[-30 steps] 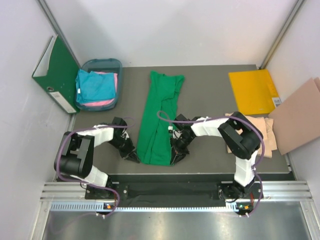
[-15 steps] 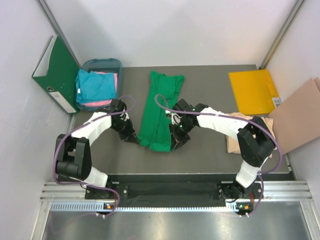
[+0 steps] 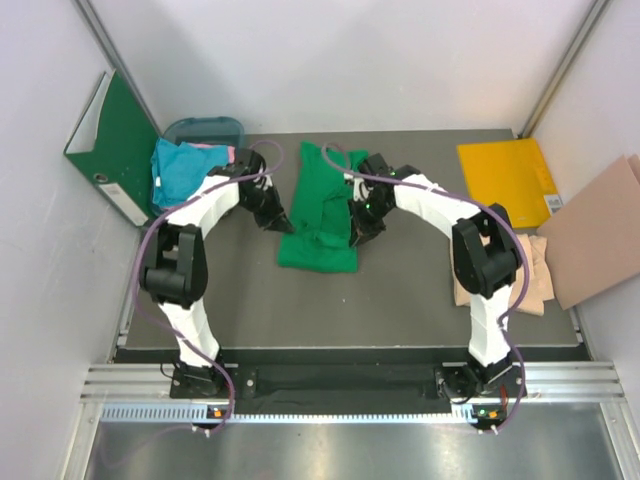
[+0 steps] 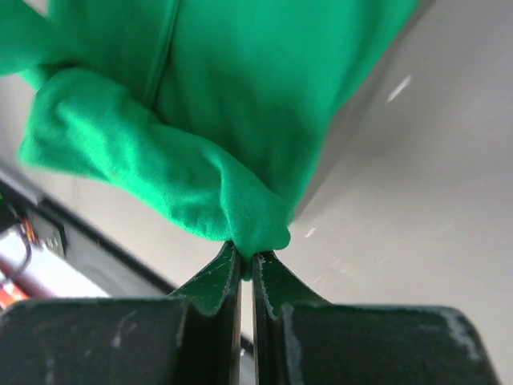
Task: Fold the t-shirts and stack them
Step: Fold the folded rectangular tshirt in 1/3 of the way, then grab one side of the 2/3 rectangular tshirt with both arms
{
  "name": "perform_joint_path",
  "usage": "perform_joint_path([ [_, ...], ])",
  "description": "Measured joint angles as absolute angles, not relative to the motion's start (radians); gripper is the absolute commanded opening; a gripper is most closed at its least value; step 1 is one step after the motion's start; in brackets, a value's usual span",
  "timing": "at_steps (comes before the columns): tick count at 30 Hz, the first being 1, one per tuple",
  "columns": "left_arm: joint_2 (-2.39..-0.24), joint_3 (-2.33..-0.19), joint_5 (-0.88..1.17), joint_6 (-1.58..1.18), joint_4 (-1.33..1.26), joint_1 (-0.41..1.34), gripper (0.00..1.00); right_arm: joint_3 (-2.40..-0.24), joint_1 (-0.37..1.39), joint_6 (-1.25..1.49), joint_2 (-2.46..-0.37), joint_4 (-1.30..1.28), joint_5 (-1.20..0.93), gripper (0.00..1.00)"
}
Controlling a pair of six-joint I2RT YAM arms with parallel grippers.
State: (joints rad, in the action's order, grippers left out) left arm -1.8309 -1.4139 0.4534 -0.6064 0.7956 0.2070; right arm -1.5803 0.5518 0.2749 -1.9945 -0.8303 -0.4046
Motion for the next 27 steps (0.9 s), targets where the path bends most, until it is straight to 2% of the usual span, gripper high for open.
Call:
perform_joint_path([
  [2, -1.893, -1.492, 0.456, -0.605, 0.789, 0.207, 0.00, -1.643, 0.519, 0.262, -2.035, -0.831, -0.398, 0.00],
  [3, -1.929, -1.539, 0.459, -0.605, 0.791, 0.208, 0.08, -1.674, 0.507, 0.258, -2.055, -0.831, -0.396, 0.01],
  [5, -2.008, -1.632, 0.464, -0.605, 0.788, 0.208, 0.58, -1.728, 0.487, 0.254, -2.096, -0.828, -0.397, 0.02],
  [6, -2.046, -1.678, 0.466, -0.604, 0.789, 0.208, 0.98, -1.767, 0.478, 0.253, -2.129, -0.829, -0.400, 0.02],
  [9, -2.149, -1.786, 0.473, -0.609, 0.792, 0.209, 0.99, -1.851, 0.460, 0.253, -2.216, -0.815, -0.405, 0.07],
  [10, -2.167, -1.802, 0.475, -0.609, 0.792, 0.209, 0.99, -1.875, 0.455, 0.254, -2.244, -0.811, -0.405, 0.23],
  [12, -2.186, -1.816, 0.476, -0.605, 0.792, 0.209, 0.99, -1.895, 0.445, 0.273, -2.284, -0.791, -0.404, 0.39],
  [13, -2.186, -1.816, 0.477, -0.601, 0.795, 0.209, 0.99, -1.895, 0.441, 0.284, -2.296, -0.779, -0.401, 0.55],
  [15, -2.178, -1.813, 0.482, -0.591, 0.789, 0.209, 0.99, -1.871, 0.427, 0.326, -2.297, -0.732, -0.391, 0.72],
  [16, -2.169, -1.804, 0.482, -0.583, 0.781, 0.209, 0.99, -1.847, 0.415, 0.355, -2.285, -0.693, -0.401, 0.86],
  [17, -2.154, -1.785, 0.482, -0.574, 0.771, 0.209, 0.99, -1.801, 0.406, 0.384, -2.257, -0.627, -0.393, 0.92],
  [19, -2.104, -1.711, 0.481, -0.552, 0.746, 0.209, 0.99, -1.681, 0.388, 0.425, -2.178, -0.507, -0.356, 0.98],
  [22, -2.001, -1.571, 0.468, -0.518, 0.729, 0.209, 0.99, -1.511, 0.368, 0.474, -2.042, -0.379, -0.292, 0.99],
  [27, -1.860, -1.382, 0.429, -0.477, 0.717, 0.209, 0.99, -1.432, 0.362, 0.503, -1.908, -0.319, -0.261, 0.97],
])
